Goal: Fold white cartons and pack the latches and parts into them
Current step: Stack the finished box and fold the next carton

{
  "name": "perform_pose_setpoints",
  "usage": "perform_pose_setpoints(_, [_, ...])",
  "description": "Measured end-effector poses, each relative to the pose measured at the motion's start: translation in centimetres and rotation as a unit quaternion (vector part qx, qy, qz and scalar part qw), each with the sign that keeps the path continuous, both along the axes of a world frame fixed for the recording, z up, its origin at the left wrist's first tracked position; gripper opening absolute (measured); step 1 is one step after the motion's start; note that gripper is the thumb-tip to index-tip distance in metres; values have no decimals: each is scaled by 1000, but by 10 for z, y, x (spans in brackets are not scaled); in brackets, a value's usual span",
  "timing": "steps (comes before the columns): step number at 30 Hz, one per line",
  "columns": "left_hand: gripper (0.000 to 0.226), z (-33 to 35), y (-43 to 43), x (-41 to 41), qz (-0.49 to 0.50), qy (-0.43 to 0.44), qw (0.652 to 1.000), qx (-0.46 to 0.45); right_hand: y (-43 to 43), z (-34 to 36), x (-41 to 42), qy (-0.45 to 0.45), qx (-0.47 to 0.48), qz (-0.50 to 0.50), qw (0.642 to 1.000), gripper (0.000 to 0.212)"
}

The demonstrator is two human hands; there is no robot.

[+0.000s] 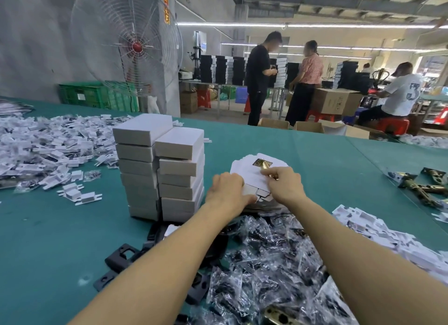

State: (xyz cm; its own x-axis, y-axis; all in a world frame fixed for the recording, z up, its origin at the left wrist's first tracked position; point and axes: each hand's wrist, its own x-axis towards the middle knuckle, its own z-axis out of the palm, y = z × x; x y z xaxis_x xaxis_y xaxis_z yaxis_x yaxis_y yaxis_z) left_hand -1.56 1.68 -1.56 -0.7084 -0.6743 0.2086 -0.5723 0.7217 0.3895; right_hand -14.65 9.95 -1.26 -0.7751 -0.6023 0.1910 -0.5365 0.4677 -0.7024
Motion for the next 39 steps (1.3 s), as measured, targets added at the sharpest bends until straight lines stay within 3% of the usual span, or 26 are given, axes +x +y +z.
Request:
perform_pose_setpoints(6, [50, 2, -8, 7, -44, -2, 999, -3, -1, -5, -7, -120, -142, -56, 981, 31])
perform_pose_setpoints(8, [43, 3, -6, 9, -57, -13, 997, -54, 0, -6, -8, -165, -187, -86, 965, 30])
perform_pose_setpoints(11, [9, 2, -4, 9, -41, -40, 983, -172, 1, -5, -10, -213, -235, -121, 941, 29])
perform_pose_setpoints(13, [26, -1, -4, 7, -25, -36, 979, -199, 4, -5, -12, -215, -237, -131, 938, 29])
perform_pose_setpoints(16, [33, -3, -5, 3, -1, -1, 981, -194, 8, -5, -10, -152, -181, -112, 965, 30])
perform_pose_setpoints(19, [33, -4, -9, 2, 24, 13, 985, -169, 7, -5, 0, -11, -57, -64, 996, 37])
perform_pose_setpoints(21, [30, -4, -9, 2, 28, 29, 988, -151, 4, -6, 9, 86, 19, -40, 995, 42])
perform_pose_setpoints(24, [23, -2, -9, 6, 23, 42, 991, -121, -2, -7, 16, 164, 29, -40, 985, 44])
perform_pose_setpoints(27, [14, -1, -10, 8, 7, 51, 994, -101, -7, -3, 17, 117, -11, -106, 987, 47])
perform_pose_setpoints(32, [16, -4, -7, 7, 6, 38, 989, -141, 0, 9, 7, -36, -188, -215, 958, 34])
perform_pose_setpoints(39, [22, 1, -1, 4, 37, 32, 985, -164, 0, 8, 11, 91, -203, -104, 969, 31])
